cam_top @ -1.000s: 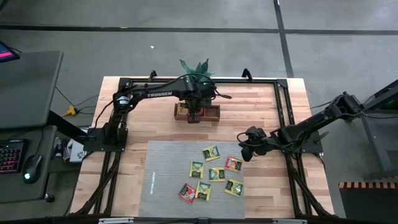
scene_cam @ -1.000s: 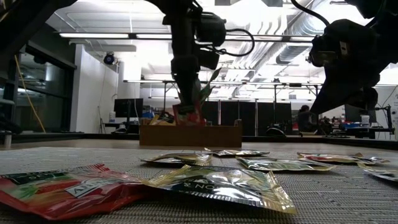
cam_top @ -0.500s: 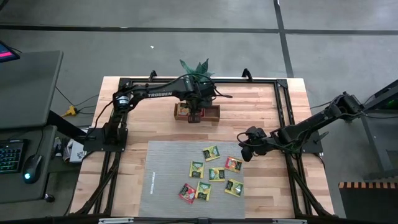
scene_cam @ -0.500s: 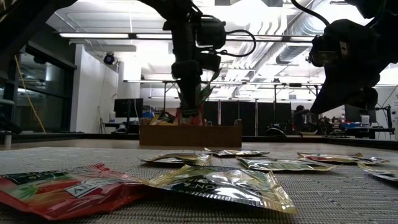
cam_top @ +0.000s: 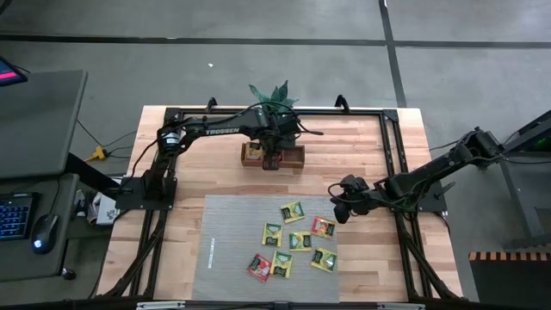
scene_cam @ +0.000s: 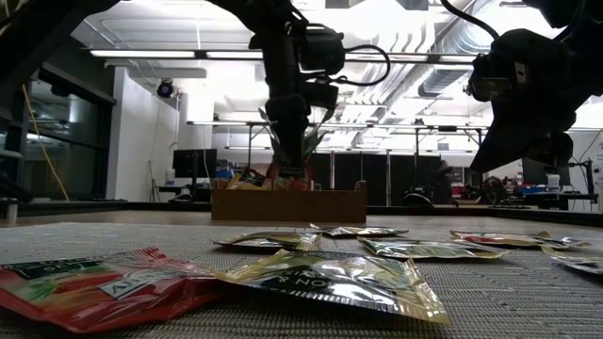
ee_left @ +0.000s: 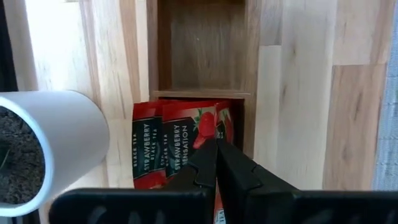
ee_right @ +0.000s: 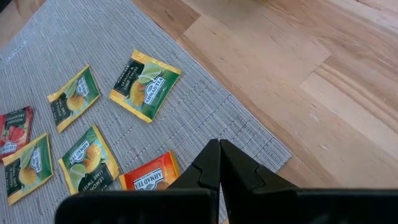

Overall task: Pick & Place Tea
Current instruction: Put the red tea bag into the middle section of the wooden organizer

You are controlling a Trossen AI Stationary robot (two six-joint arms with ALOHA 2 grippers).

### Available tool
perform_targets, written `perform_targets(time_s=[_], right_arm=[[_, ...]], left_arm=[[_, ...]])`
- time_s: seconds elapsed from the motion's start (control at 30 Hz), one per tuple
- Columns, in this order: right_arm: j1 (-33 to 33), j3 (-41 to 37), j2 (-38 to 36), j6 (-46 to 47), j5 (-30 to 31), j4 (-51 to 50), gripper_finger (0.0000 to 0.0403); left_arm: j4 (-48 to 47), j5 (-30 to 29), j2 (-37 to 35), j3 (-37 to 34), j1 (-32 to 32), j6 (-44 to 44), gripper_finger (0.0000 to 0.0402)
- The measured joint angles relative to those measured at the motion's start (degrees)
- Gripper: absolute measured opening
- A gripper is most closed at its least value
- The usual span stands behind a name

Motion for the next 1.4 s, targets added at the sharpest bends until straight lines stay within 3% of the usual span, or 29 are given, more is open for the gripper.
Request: perform_targets(time_s=[0.47,0.87,1.4], right_arm=[[0.0,0.0,0.0,0.17,-0.67,0.02,0.0],[0.0,0.0,0.0,-1.76,-0.49,0.03,0.0],[0.04,0.0,-0.04,-5.64,-2.96,1.73,0.0]], left_arm=[[-0.96,-3.91,-0.54,0.0,-0.02,-0.5,0.0148],[-4.79,-9.39,-10.99,0.11,-0.02,-4.59,0.0139],[-20.27,-0.47,-25.52,-0.28,-0.93,-16.38,0.0137]])
